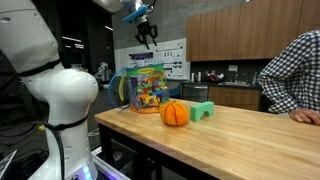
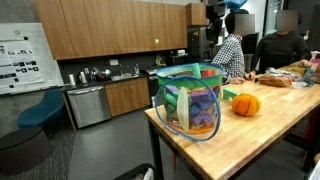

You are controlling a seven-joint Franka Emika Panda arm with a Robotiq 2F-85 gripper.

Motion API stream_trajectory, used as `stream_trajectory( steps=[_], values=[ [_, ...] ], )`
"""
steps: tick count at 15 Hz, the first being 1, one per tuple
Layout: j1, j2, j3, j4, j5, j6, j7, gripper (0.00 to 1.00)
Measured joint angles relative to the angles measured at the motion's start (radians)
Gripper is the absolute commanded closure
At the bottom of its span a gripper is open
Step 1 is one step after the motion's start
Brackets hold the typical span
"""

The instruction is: Pick up the green and orange connected blocks and put them on the table

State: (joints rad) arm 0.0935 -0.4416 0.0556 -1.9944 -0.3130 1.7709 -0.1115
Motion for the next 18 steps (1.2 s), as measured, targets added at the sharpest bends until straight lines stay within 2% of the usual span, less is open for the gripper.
stream_trajectory(
  steps=[3,4,11,18],
  values=[
    [0.000,0.007,0.002,-0.003,0.000,0.002,0.004,0.02],
    [0.000,0.010,0.002,-0.006,0.000,0.003,0.004,0.01],
    [0.000,0.060,0.019,0.001,-0.001,0.046,0.009,0.00],
    [0.001,0.151,0.069,0.077,-0.011,0.057,0.009,0.00]
  ],
)
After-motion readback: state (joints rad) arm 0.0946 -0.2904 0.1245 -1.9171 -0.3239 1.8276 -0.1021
